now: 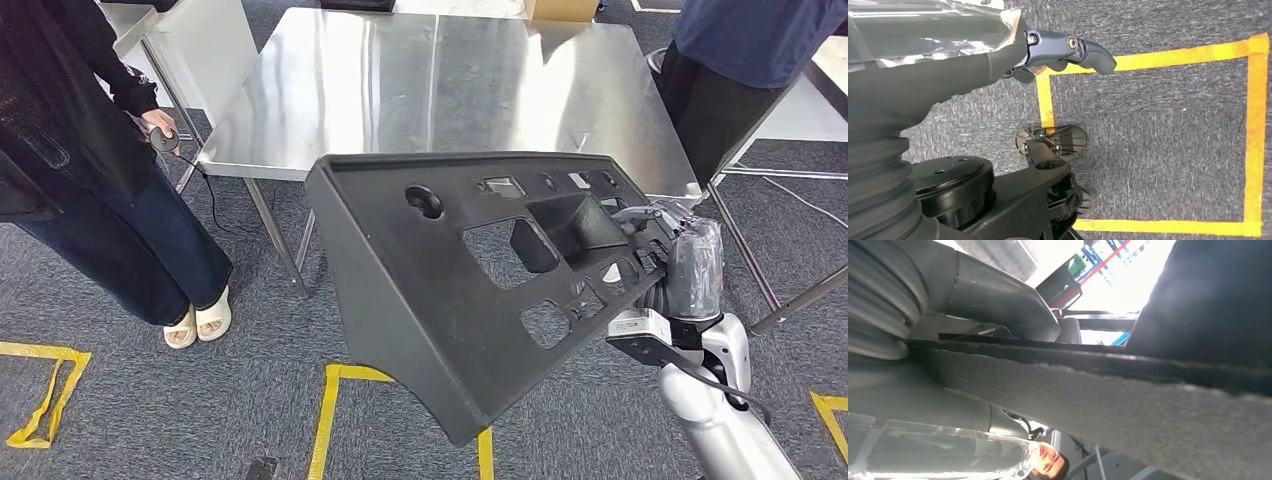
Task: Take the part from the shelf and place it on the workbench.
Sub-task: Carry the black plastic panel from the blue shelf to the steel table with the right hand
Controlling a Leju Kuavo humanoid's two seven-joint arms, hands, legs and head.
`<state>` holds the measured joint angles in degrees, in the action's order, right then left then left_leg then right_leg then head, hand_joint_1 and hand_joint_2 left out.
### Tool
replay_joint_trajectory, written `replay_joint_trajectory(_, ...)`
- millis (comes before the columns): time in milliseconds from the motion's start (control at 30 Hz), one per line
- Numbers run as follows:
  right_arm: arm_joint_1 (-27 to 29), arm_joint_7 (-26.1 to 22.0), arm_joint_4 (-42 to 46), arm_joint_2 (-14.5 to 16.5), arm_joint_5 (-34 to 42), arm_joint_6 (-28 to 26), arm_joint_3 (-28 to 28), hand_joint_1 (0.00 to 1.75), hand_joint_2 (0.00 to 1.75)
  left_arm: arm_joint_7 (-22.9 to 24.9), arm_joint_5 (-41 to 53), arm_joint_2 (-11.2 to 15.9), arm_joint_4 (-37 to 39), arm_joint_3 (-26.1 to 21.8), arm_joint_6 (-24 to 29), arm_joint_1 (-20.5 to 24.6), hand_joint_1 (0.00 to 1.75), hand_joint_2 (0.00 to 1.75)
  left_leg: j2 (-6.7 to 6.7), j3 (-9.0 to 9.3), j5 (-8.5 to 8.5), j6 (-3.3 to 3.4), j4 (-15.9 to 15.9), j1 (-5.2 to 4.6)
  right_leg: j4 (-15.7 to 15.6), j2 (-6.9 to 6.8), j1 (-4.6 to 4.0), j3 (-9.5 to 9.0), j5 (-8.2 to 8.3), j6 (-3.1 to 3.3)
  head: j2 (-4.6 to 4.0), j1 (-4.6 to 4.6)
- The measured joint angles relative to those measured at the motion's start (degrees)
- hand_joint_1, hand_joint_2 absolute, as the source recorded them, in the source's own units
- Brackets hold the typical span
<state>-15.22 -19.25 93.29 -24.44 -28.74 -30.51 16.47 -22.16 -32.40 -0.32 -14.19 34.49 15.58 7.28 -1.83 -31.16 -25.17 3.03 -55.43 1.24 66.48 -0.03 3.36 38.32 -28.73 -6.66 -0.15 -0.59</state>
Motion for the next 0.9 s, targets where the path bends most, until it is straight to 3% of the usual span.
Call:
replay_joint_trajectory(33, 0.1, 0.0, 0.0, 0.0, -0.1, 0.0, 0.0, 1.75, 1.75, 0.0, 0.0, 0.1, 0.0, 0.0, 0.0, 0.0, 0.00, 1.75, -0.16, 0.00, -0.50, -0.81, -0.5, 0.24, -4.0, -0.10, 0.52, -1.12, 2.37, -1.14, 0.00, 0.15)
replay_joint_trajectory(67, 0.2, 0.1, 0.1, 0.0, -0.1, 0.0, 0.0, 1.75, 1.75, 0.1, 0.1, 0.2, 0.0, 0.0, 0.0, 0.0, 0.00, 1.75, -0.31, -0.15, -1.00, -1.54, -1.1, 0.41, -6.8, -0.25, 0.78, -1.82, 3.72, -1.35, 0.00, 0.30)
replay_joint_trajectory(100, 0.5, 0.1, 0.1, 0.0, -0.1, 0.0, 0.0, 1.75, 1.75, 0.1, 0.1, 0.2, 0.0, 0.0, -0.1, 0.0, 0.00, 1.75, -0.37, -0.49, -1.51, -2.23, -1.7, 0.43, -8.2, -0.36, 0.86, -2.15, 4.76, -0.92, 0.00, 0.33)
replay_joint_trajectory(167, 1.0, 0.4, 0.3, 0.0, -0.2, -0.1, 0.0, 1.75, 1.75, 0.2, 0.2, 0.4, 0.0, -0.1, -0.1, -0.1, 0.00, 1.75, -0.35, -0.94, -2.21, -3.04, -2.3, 0.51, -7.9, -0.48, 0.83, -1.85, 4.88, 1.04, 0.00, 0.25)
replay_joint_trajectory(200, 1.2, 0.5, 0.4, 0.1, -0.3, -0.1, 0.0, 1.75, 1.75, 0.3, 0.3, 0.5, 0.1, -0.1, -0.1, -0.1, 0.00, 1.75, -0.28, -0.96, -2.30, -3.16, -2.2, 0.49, -7.6, -0.39, 0.92, -1.80, 5.29, 1.39, 0.00, 0.09)
replay_joint_trajectory(300, 1.0, 0.7, 0.7, 0.1, -0.4, -0.1, 0.0, 1.75, 1.75, 0.3, 0.4, 0.6, 0.1, -0.1, 0.0, -0.1, 0.00, 1.75, -0.25, -0.46, -1.91, -2.67, -1.4, 0.43, -7.5, -0.03, 0.96, -1.60, 5.29, 1.62, 0.00, -0.14)
replay_joint_trajectory(500, 1.0, 0.8, 0.9, 0.2, -0.6, -0.1, -0.1, 1.75, 1.75, 0.3, 0.5, 0.5, 0.0, -0.1, 0.0, 0.0, 0.00, 1.75, 0.06, 0.54, -2.52, -1.65, -0.3, 0.48, -7.5, 0.20, 0.13, -2.01, 4.65, 2.60, 0.00, -0.17)
replay_joint_trajectory(533, 1.0, 0.8, 0.9, 0.2, -0.6, -0.1, -0.2, 1.75, 1.75, 0.3, 0.5, 0.5, 0.0, -0.1, 0.0, 0.0, 0.00, 1.75, 0.09, 0.61, -2.54, -1.91, -0.2, 0.51, -7.5, 0.20, 0.03, -2.10, 4.60, 2.68, 0.00, -0.15)
replay_joint_trajectory(633, 0.9, 0.8, 0.9, 0.1, -0.6, -0.1, -0.5, 1.75, 1.75, 0.3, 0.5, 0.4, 0.0, -0.1, 0.0, 0.0, 0.00, 1.75, 0.19, 0.69, -2.51, -3.78, -0.2, 0.58, -7.5, 0.19, -0.09, -2.21, 4.56, 2.74, 0.00, -0.15)
replay_joint_trajectory(700, 0.9, 0.8, 0.9, 0.1, -0.6, -0.1, -0.8, 1.75, 1.75, 0.3, 0.6, 0.3, 0.0, -0.1, 0.0, 0.0, 0.00, 1.75, 0.23, 0.69, -2.47, -4.62, -0.2, 0.56, -7.5, 0.19, -0.10, -2.28, 4.56, 2.74, 0.00, -0.13)
replay_joint_trajectory(900, 1.0, 0.8, 1.0, 0.0, -0.5, -0.2, -1.0, 1.75, 1.75, 0.3, 1.0, 0.2, 0.0, -0.1, 0.0, 0.0, 0.00, 1.75, 0.25, 0.61, -2.72, -4.34, -0.8, 0.02, -7.7, 0.18, -0.14, -2.57, 4.57, 2.69, 0.00, -0.12)
